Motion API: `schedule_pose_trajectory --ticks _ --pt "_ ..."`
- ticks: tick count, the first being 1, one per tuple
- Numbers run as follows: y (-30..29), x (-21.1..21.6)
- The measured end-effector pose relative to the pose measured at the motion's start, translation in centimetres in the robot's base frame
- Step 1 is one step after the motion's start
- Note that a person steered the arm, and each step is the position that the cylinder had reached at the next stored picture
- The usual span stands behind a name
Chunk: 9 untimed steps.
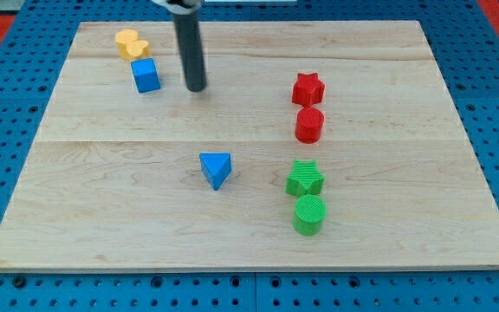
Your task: Push the blue triangle to the bottom left of the board
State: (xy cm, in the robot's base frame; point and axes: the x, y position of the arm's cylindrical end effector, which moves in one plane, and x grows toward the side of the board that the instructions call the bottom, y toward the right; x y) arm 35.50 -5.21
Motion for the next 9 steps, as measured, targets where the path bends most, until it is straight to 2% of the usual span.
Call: schedule_pose_trajectory --ticks 1,2,3,5,7,9 --pt "3.7 4.8" --pt "3.7 9.7" --pt "3.3 12.8" --pt "1.5 14.1" --pt "-6.3 14.8" --pt "-6.7 17.1"
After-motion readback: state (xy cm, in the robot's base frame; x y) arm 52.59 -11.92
